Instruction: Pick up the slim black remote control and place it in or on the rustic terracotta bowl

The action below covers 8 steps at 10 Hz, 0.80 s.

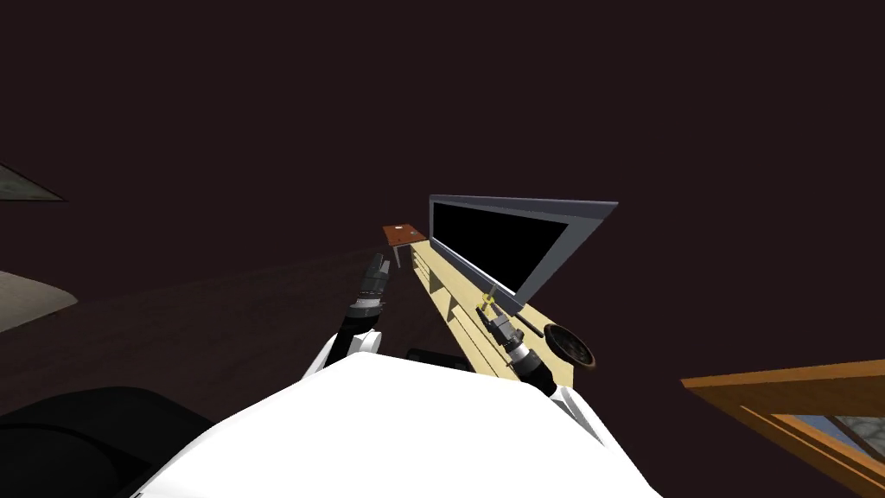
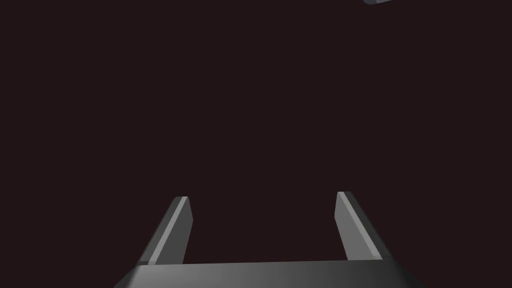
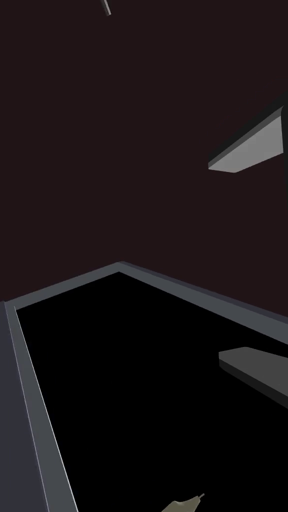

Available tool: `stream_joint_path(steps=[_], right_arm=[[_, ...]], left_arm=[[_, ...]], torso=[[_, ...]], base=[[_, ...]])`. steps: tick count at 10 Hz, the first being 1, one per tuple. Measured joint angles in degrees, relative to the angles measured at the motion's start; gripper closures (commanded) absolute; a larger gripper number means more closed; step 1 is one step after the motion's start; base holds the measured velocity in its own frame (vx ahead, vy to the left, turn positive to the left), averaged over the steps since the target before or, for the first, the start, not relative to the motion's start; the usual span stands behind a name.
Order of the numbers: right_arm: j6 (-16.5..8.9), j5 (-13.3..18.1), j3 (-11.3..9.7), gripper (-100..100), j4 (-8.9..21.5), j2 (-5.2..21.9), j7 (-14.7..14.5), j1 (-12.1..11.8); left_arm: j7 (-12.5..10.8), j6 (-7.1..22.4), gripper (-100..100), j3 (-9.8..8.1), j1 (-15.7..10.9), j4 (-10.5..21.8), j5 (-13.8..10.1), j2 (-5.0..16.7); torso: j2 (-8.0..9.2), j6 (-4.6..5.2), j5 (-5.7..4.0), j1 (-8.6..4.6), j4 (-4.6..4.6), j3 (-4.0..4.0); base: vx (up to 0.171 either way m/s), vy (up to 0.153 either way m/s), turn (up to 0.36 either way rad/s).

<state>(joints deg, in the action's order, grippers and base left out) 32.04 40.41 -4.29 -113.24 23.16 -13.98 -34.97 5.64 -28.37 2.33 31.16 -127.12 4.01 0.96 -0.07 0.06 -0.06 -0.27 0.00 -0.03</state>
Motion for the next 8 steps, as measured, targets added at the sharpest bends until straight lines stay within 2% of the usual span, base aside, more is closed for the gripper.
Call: stream_joint_path(steps=[2,4,6,8], right_arm=[[-0.5,3.02,-0.83,-100,0.86,1.86,-0.2,-0.27],[0.11,5.59,-1.04,-100,3.21,3.83,-0.61,0.08],[-0.24,8.69,-2.29,-100,4.39,5.57,-1.04,0.05],[0.54,11.45,-2.98,-100,6.58,6.99,-2.11,-0.19]], left_arm=[[0.0,0.0,0,0.0,0.0,0.0,0.0,0.0],[0.0,0.0,0,0.0,0.0,0.0,0.0,0.0],[0.0,0.0,0,0.0,0.0,0.0,0.0,0.0],[0.0,0.0,0,-0.01,0.01,0.0,0.0,0.0]], torso=[[-0.01,0.01,0.0,-0.01,0.0,-0.01],[0.01,0.0,-0.01,-0.04,0.0,0.0],[-0.01,0.01,-0.01,-0.03,0.0,-0.01],[-0.01,0.03,-0.01,-0.06,0.0,0.0]], base=[[-0.03,-0.05,0.208],[-0.037,-0.049,0.265],[-0.034,-0.052,0.264],[-0.033,-0.054,0.222]])
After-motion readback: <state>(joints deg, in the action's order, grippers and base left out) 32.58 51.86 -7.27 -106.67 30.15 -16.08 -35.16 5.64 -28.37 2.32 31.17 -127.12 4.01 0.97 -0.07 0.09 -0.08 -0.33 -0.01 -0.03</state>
